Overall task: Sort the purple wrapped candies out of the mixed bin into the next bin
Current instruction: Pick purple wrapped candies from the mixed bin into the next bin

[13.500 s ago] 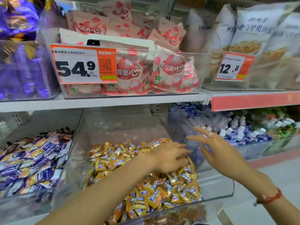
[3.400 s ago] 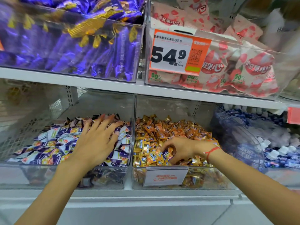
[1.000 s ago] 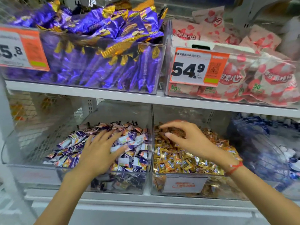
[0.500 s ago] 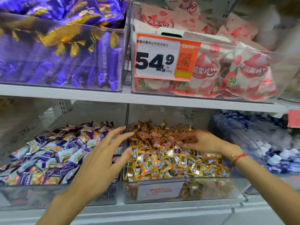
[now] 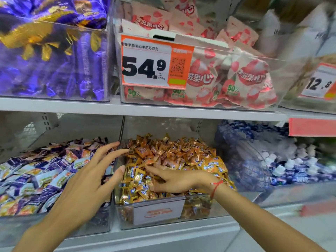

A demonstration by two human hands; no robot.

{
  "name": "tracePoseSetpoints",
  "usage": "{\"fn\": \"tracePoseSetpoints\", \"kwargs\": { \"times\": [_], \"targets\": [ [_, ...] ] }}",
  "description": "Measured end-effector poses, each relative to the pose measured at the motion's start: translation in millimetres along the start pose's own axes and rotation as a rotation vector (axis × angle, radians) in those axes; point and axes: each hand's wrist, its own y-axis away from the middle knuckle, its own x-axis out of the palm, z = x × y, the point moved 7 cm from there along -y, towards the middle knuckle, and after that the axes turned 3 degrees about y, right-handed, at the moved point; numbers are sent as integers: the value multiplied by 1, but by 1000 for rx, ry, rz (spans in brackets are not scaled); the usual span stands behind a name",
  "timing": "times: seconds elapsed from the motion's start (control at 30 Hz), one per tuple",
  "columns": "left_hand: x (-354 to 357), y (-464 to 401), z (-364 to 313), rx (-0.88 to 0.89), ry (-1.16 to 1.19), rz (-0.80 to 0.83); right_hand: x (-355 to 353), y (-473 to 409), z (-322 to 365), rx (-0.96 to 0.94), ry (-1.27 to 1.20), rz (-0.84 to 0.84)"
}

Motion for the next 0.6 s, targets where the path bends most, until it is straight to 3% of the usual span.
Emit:
{"fn": "tracePoseSetpoints", "kwargs": {
  "times": [0.1, 0.17, 0.3, 0.4, 0.47, 0.6],
  "targets": [
    [-1, 0, -1, 1, 1, 4, -23, 34, 1, -124, -50, -53],
    [-1, 1, -1, -4, -6, 11, -48, 52, -16, -89, -66, -189],
    [-1, 1, -2, -3, -20, 18, -82, 73, -79, 235, -23, -484],
    [-1, 1, -3, 2, -28, 21, -75, 69, -106, 463, 68, -414],
    [-1, 1, -2, -5, -28, 25, -67, 60, -105, 441, 96, -394],
    [-1, 0, -1, -10, -33, 33, -72, 40, -83, 201, 126, -534]
  ]
}}
